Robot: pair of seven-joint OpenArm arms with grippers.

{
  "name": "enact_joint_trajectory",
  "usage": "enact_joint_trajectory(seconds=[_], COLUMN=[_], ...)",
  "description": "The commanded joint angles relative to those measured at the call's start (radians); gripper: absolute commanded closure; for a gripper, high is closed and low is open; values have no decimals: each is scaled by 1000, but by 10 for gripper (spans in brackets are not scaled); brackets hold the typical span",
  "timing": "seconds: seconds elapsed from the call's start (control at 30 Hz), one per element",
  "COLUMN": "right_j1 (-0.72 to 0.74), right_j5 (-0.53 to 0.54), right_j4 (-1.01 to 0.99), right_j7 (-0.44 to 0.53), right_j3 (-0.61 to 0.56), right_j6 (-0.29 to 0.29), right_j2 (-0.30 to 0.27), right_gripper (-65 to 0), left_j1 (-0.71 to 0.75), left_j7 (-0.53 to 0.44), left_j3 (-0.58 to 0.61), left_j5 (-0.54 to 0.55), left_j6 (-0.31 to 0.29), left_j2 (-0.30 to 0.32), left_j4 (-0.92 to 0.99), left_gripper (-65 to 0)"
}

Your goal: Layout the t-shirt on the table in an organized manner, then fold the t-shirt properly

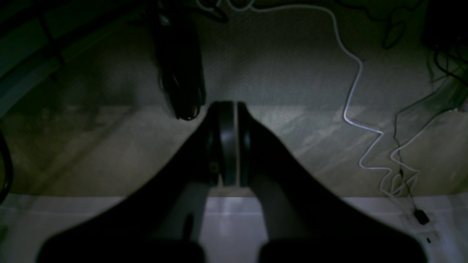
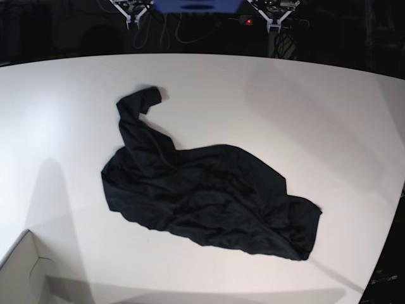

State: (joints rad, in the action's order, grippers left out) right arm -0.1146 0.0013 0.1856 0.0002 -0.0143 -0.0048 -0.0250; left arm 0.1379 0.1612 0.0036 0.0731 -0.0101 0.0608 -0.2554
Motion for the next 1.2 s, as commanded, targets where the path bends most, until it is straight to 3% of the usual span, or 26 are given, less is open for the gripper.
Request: enact_joint_trajectory(seconds=[0.0, 0.7, 0.83, 0.93, 1.17], right_j1=[-7, -6, -67, -185, -524], right_j5=[7, 7, 7, 7, 12], right_j4=[4, 5, 98, 274, 796], right_j7=[5, 5, 5, 2, -4], right_j3=[0, 0, 0, 1, 9], right_j6=[10, 10, 10, 10, 10], right_j2=[-5, -5, -8, -23, -56], right_gripper=[0, 0, 0, 0, 0], left_j1=[4, 2, 27, 141, 451], left_j7=[5, 2, -4, -4, 7], left_j3=[-1, -1, -1, -3, -4], left_j5=[6, 6, 6, 8, 31], left_j6=[9, 9, 6, 5, 8], left_j2=[3, 3, 12, 41, 112], left_j4=[-3, -5, -29, -169, -718], left_gripper=[0, 0, 0, 0, 0])
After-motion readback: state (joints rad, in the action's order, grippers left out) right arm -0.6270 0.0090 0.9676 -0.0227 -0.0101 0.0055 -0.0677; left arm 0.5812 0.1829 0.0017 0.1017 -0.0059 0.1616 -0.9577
